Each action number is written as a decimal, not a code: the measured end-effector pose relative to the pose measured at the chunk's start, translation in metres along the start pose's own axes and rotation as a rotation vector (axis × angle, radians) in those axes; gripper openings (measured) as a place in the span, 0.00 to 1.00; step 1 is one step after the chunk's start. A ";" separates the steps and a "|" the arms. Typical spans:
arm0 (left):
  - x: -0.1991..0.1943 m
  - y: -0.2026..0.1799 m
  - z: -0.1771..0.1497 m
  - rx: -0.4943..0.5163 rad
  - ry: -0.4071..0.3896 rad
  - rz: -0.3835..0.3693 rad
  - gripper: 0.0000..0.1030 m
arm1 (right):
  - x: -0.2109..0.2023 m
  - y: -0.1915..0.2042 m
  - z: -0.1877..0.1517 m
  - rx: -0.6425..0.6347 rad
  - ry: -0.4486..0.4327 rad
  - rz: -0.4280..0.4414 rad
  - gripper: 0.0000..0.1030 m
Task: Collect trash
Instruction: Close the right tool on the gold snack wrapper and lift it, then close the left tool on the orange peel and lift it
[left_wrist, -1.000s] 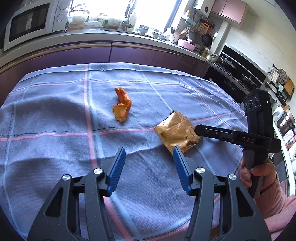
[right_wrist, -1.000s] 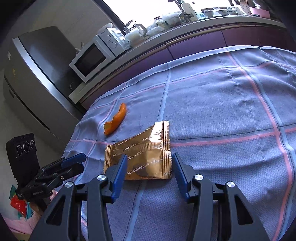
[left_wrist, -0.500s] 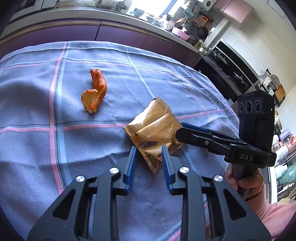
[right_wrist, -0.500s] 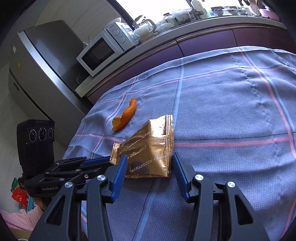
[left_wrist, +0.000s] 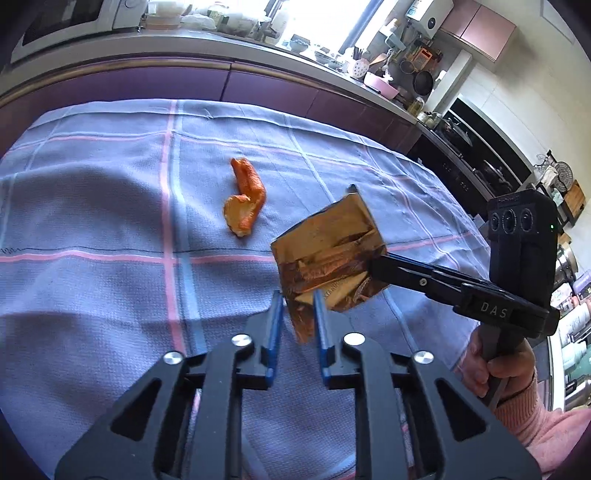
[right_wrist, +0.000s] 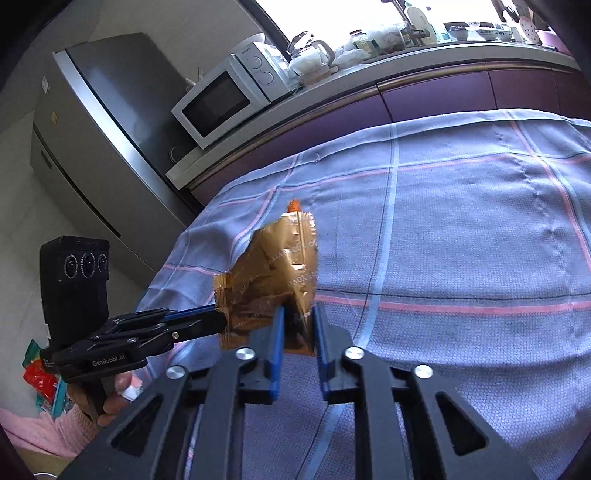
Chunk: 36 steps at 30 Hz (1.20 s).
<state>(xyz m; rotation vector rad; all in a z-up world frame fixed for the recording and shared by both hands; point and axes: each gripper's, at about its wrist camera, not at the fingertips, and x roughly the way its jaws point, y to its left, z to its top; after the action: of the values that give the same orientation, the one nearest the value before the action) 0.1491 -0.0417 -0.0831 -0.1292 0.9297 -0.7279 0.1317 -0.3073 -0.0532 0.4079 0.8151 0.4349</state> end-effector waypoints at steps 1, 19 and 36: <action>-0.002 0.002 0.002 0.003 -0.012 0.012 0.24 | -0.003 -0.001 0.001 0.004 -0.014 0.001 0.09; 0.042 0.006 0.063 0.116 0.002 0.249 0.35 | -0.024 -0.020 0.022 0.079 -0.139 0.019 0.07; 0.055 0.012 0.060 0.094 0.021 0.179 0.12 | -0.018 -0.028 0.019 0.109 -0.123 0.024 0.07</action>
<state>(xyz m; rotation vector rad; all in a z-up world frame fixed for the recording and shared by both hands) 0.2222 -0.0789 -0.0886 0.0444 0.9128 -0.6067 0.1410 -0.3433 -0.0442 0.5407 0.7172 0.3850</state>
